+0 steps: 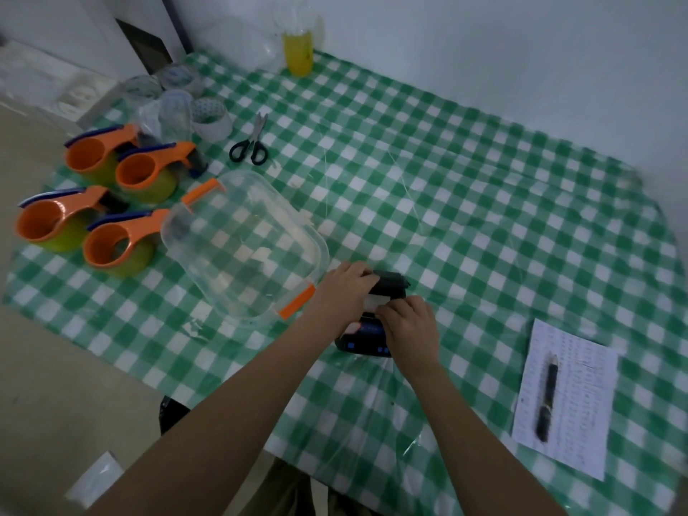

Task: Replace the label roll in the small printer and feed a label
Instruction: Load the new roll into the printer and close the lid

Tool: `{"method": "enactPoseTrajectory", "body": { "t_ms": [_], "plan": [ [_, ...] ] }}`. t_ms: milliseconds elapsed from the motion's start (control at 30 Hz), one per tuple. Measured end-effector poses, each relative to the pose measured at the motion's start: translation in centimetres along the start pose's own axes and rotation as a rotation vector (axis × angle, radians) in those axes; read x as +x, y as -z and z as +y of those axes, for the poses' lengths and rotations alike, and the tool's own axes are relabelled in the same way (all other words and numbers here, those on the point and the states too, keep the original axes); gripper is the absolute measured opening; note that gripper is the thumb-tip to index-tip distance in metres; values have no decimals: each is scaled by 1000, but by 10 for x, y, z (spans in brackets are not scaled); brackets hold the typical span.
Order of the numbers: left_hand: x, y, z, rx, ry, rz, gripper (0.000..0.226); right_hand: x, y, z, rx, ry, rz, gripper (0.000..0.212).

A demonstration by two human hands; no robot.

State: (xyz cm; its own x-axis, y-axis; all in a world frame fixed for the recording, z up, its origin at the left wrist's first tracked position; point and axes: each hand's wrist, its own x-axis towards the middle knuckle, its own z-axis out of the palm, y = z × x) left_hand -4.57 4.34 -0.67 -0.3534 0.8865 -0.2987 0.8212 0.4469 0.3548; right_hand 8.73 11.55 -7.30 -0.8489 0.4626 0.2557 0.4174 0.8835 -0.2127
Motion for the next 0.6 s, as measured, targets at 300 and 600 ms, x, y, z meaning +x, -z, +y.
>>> {"method": "enactPoseTrajectory", "body": {
  "t_ms": [300, 600],
  "plan": [
    [-21, -20, -10, -151, -25, 44, 43, -11, -4, 1, 28, 24, 54, 24],
    [-28, -33, -10, -153, 3, -13, 41, -14, -3, -1, 121, -76, 57, 14]
  ]
}}
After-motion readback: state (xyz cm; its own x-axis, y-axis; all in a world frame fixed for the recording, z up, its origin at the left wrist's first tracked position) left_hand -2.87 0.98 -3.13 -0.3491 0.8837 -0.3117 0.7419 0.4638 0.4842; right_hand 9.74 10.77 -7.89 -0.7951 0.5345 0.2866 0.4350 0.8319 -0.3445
